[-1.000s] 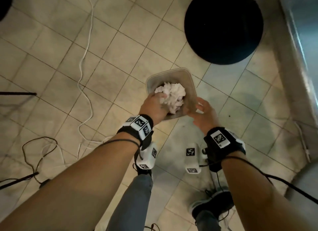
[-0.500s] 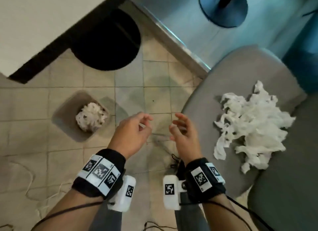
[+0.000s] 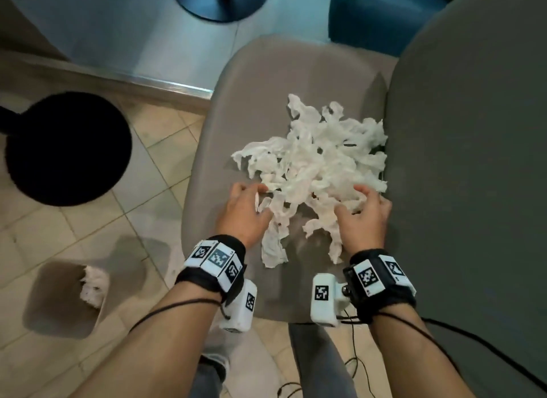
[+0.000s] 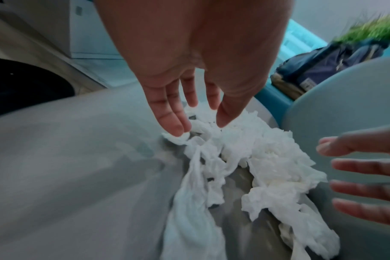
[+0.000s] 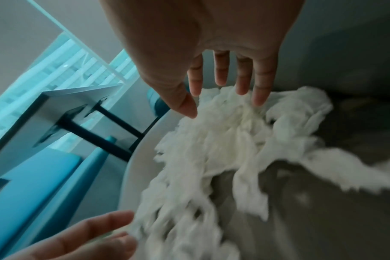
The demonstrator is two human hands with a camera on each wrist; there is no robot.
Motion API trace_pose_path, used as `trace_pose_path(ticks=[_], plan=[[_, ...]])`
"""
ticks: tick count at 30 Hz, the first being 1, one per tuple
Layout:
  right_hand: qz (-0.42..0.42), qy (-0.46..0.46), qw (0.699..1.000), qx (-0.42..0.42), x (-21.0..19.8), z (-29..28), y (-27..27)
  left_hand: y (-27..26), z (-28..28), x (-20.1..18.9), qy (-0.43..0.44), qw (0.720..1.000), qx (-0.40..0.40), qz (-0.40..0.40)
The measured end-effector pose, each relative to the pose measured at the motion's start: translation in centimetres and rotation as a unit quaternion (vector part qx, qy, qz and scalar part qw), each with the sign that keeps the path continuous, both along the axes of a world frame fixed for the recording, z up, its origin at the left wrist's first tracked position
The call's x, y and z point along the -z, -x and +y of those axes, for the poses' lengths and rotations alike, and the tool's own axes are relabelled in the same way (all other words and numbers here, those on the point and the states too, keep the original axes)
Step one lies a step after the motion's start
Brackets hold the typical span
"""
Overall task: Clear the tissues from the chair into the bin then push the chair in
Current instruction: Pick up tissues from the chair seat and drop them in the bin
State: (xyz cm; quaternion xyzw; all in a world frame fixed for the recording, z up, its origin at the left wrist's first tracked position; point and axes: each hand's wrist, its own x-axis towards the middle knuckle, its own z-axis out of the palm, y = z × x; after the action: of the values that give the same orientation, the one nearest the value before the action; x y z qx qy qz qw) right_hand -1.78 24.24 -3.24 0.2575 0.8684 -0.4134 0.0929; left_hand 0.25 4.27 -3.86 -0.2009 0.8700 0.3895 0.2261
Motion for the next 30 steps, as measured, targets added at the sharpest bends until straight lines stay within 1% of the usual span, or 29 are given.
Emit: trace_pose_path(ticks=[2, 6, 9, 14, 16, 18, 20, 22, 25, 27, 30], plan=[[-0.01, 0.011, 1.0, 0.013, 0.6, 1.7, 1.2, 2.1, 1.4, 0.1, 0.012, 1.0, 0.0, -0.003], [-0.021, 0.056, 0.998, 0.036, 1.7, 4.0, 3.1, 4.9, 4.3, 0.4, 0.025, 0.998, 0.051, -0.032], [-0.037, 0.079, 0.995, 0.049, 2.8, 4.9, 4.1, 5.8, 6.7, 0.7, 0.05, 0.995, 0.07, -0.042], [-0.085, 0.085, 0.992, 0.045, 4.1, 5.3, 5.2, 6.6, 9.2, 0.8, 0.084, 0.994, 0.069, -0.029], [-0.092, 0.05, 0.994, 0.019, 4.4, 5.3, 5.4, 7.0, 9.2, 0.8, 0.084, 0.994, 0.059, -0.027], [-0.096, 0.025, 0.995, 0.004, 4.2, 5.4, 5.5, 7.4, 9.0, 0.4, 0.082, 0.996, 0.041, -0.004], [-0.084, 0.024, 0.996, 0.016, 3.5, 5.7, 5.5, 7.7, 8.6, -0.5, 0.066, 0.997, 0.005, 0.027], [-0.074, 0.04, 0.996, 0.043, 2.5, 5.9, 5.4, 8.2, 8.1, -1.8, 0.047, 0.998, -0.019, 0.041], [-0.081, 0.074, 0.991, 0.08, 1.3, 5.8, 5.2, 9.0, 6.9, -2.9, 0.047, 0.996, -0.017, 0.067], [-0.09, 0.068, 0.99, 0.086, 1.0, 5.6, 5.2, 9.9, 6.1, -2.7, 0.047, 0.995, -0.015, 0.082], [-0.066, 0.042, 0.993, 0.092, 1.0, 5.2, 5.5, 11.7, 5.8, -2.4, 0.065, 0.994, 0.03, 0.077]])
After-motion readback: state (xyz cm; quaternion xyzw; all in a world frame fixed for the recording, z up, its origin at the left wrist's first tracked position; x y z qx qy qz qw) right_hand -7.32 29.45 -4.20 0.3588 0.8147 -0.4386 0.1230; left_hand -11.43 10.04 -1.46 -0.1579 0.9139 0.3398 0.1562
